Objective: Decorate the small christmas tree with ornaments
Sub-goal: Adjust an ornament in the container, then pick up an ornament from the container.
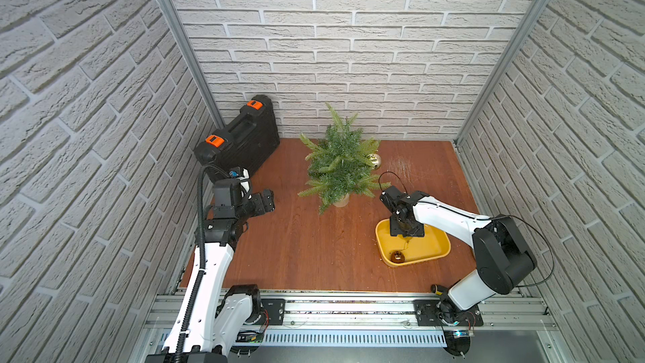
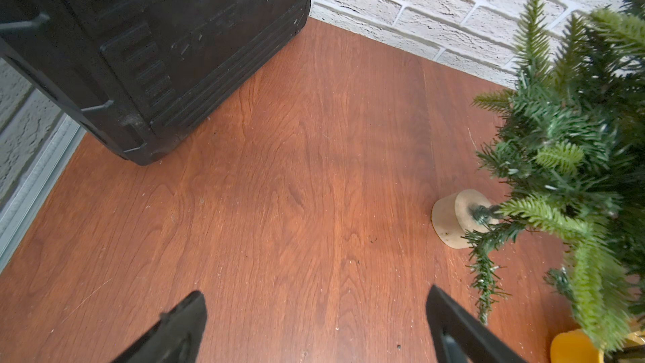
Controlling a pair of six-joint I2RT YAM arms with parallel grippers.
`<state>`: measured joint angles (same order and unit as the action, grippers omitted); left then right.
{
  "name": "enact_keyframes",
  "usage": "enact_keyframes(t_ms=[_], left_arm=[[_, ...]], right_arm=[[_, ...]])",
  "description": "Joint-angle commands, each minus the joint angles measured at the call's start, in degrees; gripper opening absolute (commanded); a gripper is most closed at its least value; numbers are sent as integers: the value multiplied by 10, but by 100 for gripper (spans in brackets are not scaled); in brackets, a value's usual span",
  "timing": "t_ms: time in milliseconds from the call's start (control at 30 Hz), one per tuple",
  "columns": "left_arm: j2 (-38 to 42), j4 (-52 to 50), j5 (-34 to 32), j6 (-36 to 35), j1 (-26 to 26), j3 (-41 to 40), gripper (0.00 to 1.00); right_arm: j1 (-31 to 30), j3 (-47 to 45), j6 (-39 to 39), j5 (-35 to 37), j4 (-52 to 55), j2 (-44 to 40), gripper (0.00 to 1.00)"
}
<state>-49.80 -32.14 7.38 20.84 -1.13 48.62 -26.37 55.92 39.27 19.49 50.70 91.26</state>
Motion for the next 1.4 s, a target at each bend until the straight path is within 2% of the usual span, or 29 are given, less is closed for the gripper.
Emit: enact_keyframes(t_ms=[0,167,700,900,1167,1367], left_arm=[[7,20,-1,3,-4,-9,98],[8,20,-1,3,-4,-8,98],[6,20,-2,3,-4,-8,98],[6,20,-2,2,-5,-9,98],[6,20,-2,2,-4,-8,98],[4,21,-1,2,-4,-8,98]], right_arm=[[9,-9,-10,24,15,-12,70],[17,-35,-16,-18,-12,-29,71],[46,-78,-33,-51,-94,-55,71],[51,-92,-46,-84,-135,-62,70],[54,-89,-55,-96,-132,-64,64],[55,-88,-63,-97,-112,-98,59]])
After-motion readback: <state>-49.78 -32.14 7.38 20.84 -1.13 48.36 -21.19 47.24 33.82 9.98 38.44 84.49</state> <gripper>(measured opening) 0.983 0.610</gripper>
